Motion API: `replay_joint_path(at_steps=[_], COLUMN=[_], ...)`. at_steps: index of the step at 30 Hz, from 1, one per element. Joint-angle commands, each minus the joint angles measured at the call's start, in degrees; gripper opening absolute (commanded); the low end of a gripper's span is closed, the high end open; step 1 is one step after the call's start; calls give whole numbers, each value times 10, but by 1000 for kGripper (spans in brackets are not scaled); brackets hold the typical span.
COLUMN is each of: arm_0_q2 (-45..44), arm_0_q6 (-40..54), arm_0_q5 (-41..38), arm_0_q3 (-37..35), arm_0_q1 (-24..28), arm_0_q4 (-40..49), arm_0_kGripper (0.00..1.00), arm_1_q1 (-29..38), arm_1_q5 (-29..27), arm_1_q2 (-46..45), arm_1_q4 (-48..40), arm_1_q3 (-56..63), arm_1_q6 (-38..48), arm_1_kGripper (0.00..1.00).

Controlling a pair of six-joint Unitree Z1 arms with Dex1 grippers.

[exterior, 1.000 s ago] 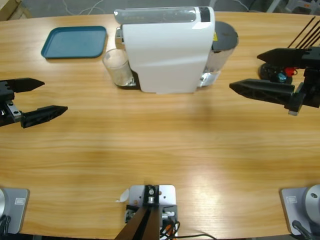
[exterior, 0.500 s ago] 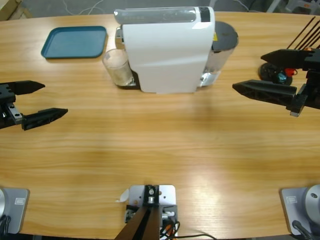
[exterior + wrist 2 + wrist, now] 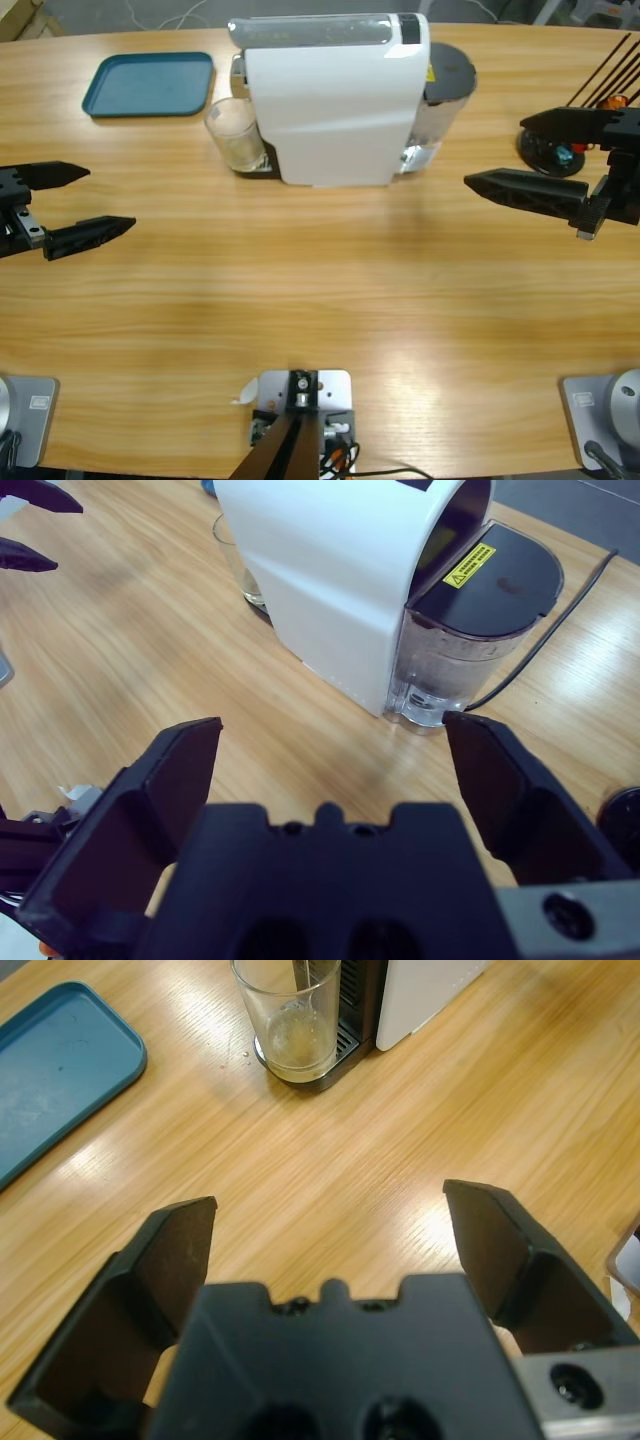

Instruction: Pour coffee

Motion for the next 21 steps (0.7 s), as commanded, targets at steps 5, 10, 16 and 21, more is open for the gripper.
replay_joint_path(at_steps=[5,10,16,21], arm_0_q2=[10,9,9,10], arm_0_q6=[-7,-10,-10,-13], arm_0_q5=[5,5,5,5], arm_0_q3=[22,22,22,23], arm_0_q1=[-7,-10,-10,-12], arm_0_q4=[-6,-6,-6,-6], arm_0_kGripper=[1000,1000,1000,1000], arm_1_q1=[6,6,6,6], arm_1_q5=[-9,-9,-9,-9], arm_1_q2=[-8,-10,-10,-11], arm_1_q4=[5,5,5,5], arm_1_q3=[18,18,19,19], arm_1_q6=[-1,-1,-1,-1], arm_1_kGripper=[1000,1000,1000,1000])
